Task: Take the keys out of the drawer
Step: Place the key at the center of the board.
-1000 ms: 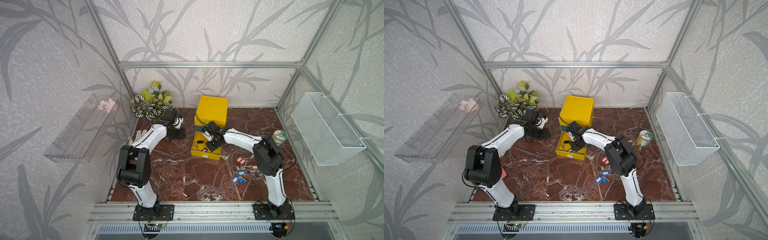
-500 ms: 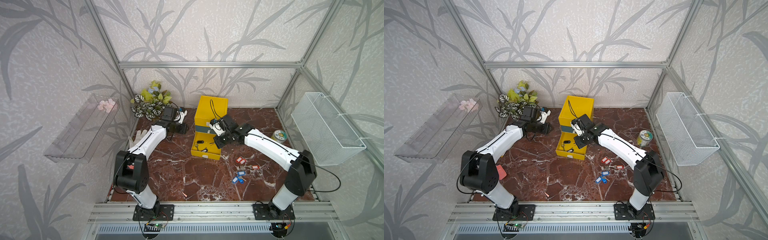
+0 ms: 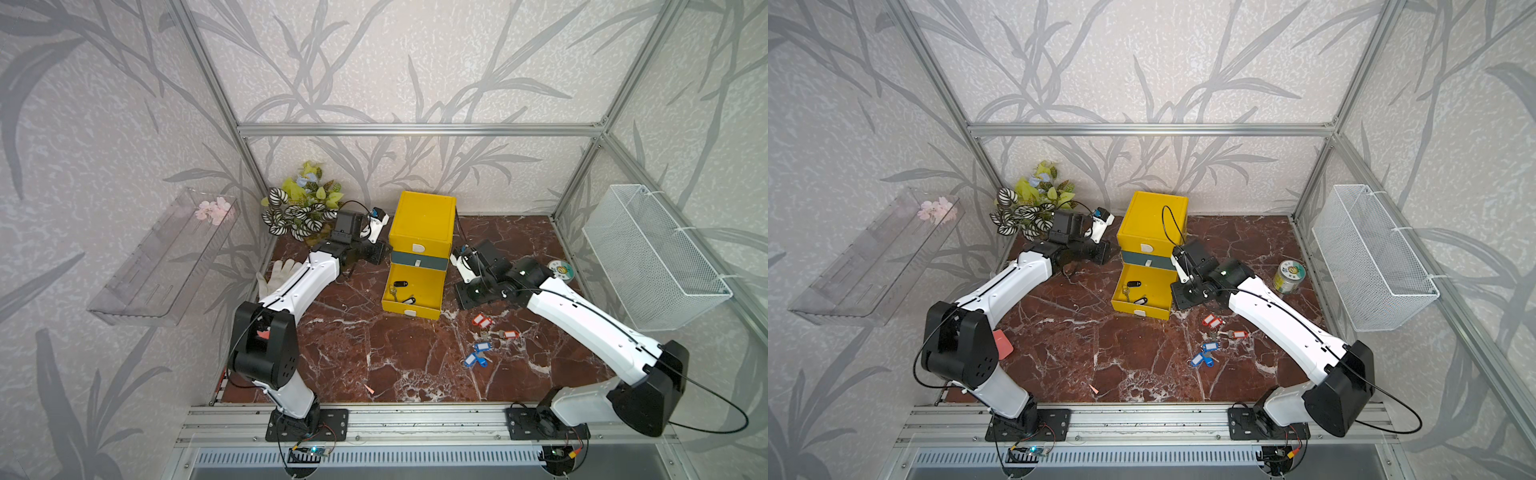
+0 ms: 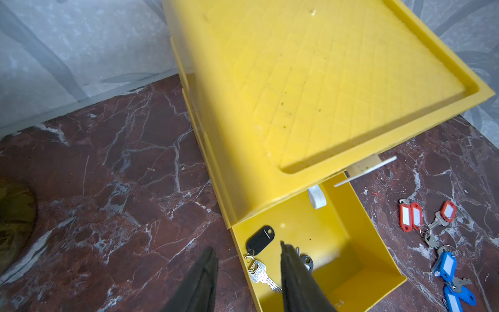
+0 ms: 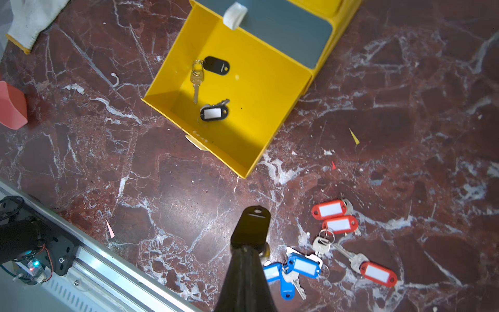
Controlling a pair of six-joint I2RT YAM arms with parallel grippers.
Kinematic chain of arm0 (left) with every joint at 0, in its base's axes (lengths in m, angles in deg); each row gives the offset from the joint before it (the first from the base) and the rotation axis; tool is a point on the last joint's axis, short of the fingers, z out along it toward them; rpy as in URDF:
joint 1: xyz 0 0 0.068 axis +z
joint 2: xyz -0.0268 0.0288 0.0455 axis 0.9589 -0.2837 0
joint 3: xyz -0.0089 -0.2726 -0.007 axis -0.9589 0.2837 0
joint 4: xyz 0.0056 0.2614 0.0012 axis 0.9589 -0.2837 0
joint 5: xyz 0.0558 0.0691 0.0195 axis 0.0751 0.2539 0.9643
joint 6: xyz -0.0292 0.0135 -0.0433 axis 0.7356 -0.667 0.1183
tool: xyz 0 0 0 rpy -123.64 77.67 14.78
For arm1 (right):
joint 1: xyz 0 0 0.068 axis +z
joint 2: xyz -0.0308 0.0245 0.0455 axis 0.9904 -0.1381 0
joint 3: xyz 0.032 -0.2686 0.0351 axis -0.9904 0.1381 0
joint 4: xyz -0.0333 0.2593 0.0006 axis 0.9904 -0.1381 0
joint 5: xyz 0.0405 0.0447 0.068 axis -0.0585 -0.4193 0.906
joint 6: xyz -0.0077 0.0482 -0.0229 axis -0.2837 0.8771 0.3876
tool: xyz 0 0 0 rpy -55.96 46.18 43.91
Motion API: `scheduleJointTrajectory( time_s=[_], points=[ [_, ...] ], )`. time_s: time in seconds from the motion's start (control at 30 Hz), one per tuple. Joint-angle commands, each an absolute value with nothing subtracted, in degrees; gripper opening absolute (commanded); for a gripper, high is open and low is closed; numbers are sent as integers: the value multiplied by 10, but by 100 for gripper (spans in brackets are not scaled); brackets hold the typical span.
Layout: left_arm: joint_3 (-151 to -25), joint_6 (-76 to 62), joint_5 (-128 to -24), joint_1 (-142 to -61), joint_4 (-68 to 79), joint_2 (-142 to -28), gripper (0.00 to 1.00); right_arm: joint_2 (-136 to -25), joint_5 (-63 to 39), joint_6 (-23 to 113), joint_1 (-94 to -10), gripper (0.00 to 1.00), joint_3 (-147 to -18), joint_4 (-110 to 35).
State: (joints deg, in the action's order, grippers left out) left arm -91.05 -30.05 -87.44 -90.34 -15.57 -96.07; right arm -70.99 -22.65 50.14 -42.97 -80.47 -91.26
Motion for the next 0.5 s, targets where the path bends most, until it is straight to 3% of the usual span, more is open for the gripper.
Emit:
scheduleJointTrajectory(
  time_s=[0.0,0.3,0.47],
  points=[
    [-936,-327,-868,-920,-152,-963,41,-695,-258,570,-431,0,-771,-965],
    [-970,-338,-854,-951,-207,-984,41,-786,-252,581,-439,3,-768,-998],
    [-971,-337,-836,-950,-212,-986,41,-820,-249,564,-440,28,-786,-1000]
  ],
)
